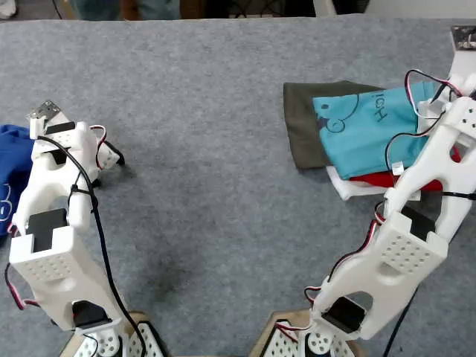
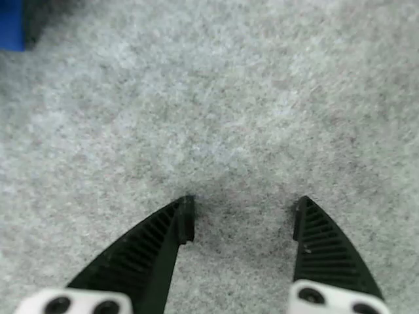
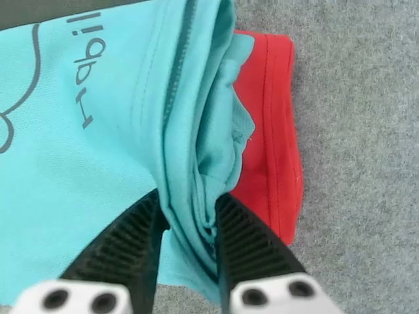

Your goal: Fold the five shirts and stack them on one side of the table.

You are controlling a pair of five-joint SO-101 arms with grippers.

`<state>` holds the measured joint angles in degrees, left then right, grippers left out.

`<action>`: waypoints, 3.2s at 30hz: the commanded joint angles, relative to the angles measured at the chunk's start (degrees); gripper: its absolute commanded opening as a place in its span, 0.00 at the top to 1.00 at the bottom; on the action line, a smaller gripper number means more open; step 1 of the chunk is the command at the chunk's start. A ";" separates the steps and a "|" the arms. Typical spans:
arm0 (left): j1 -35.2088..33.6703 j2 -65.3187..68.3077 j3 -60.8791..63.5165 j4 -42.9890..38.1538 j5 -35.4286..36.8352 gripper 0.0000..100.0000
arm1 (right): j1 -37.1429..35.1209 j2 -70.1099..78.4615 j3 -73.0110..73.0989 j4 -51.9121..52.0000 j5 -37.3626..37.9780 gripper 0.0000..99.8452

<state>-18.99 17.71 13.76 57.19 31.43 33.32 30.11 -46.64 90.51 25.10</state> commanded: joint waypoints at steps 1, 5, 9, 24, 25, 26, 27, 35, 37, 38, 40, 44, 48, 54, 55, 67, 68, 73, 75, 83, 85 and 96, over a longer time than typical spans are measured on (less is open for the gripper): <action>-0.75 -0.97 -3.03 1.32 -2.02 0.73 | 0.70 -0.84 -3.12 -0.70 -0.35 0.87; -3.91 -5.54 -8.92 9.76 -7.21 0.73 | 0.62 -1.01 -3.12 -0.53 -0.62 0.69; -11.47 -11.08 -15.16 17.76 -11.69 0.73 | -0.44 -1.01 -4.88 3.16 -0.62 0.62; -35.47 -3.69 -14.02 7.30 -23.03 0.73 | -10.81 -0.92 -14.46 10.64 -1.14 0.70; -35.38 -2.29 -14.46 7.21 -22.95 0.74 | -11.25 -1.01 -14.46 10.64 -1.14 0.71; -35.21 -1.23 -15.43 7.65 -22.95 0.75 | -11.52 -1.01 -14.46 10.64 -1.14 0.72; -34.86 -0.44 -16.40 7.74 -23.03 0.78 | -11.69 -1.01 -14.46 10.64 -1.14 0.72; -29.67 -2.64 -22.46 15.47 -23.38 0.97 | -11.25 -1.01 -14.46 10.73 -1.14 0.75; -26.15 -3.78 -23.34 19.25 -23.38 0.97 | -11.25 -1.01 -14.46 10.73 -1.14 0.75; -24.13 -4.66 -23.60 21.01 -23.38 0.97 | -11.25 -1.01 -14.46 10.73 -1.14 0.75; -19.30 -6.68 -23.60 23.74 -23.47 0.97 | -11.34 -1.10 -14.55 10.73 -1.14 0.75; -8.40 -11.34 -23.16 27.96 -23.47 0.97 | -11.16 -1.10 -14.73 10.73 -1.14 0.75; 4.26 -15.12 -23.16 31.82 -24.00 0.97 | -11.08 -2.42 -14.37 10.73 -1.14 0.75; 24.22 -16.79 -23.16 37.98 -34.20 0.97 | -11.60 -5.76 -14.37 10.73 -1.05 0.75; 26.95 -16.79 -23.16 38.77 -35.52 0.97 | -11.60 -6.11 -14.37 10.73 -0.97 0.75; 43.38 -21.27 -14.73 43.52 -43.16 0.76 | -17.67 -6.55 -11.65 10.73 -0.79 0.75; 42.68 -22.77 -14.37 43.52 -42.11 0.76 | -19.16 -6.55 -10.59 10.73 -0.88 0.75; 29.85 -33.58 -13.76 43.52 -35.87 0.76 | -30.07 -6.64 -5.23 10.73 -2.20 0.75; 21.14 -38.86 -13.23 43.52 -34.11 0.76 | -35.96 -6.55 -4.09 10.73 -3.87 0.75; -23.08 -49.67 -1.10 42.20 -33.23 0.76 | -65.41 -5.32 5.67 7.82 -3.78 0.75; -31.52 -49.85 2.95 39.38 -33.23 0.76 | -70.59 -3.03 7.69 4.04 -2.46 0.75; -47.52 -49.85 16.13 32.53 -38.95 0.76 | -80.44 16.48 8.57 -4.31 3.87 0.75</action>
<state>-65.05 -30.46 29.32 90.42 -5.67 -46.24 45.32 -37.76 86.81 27.56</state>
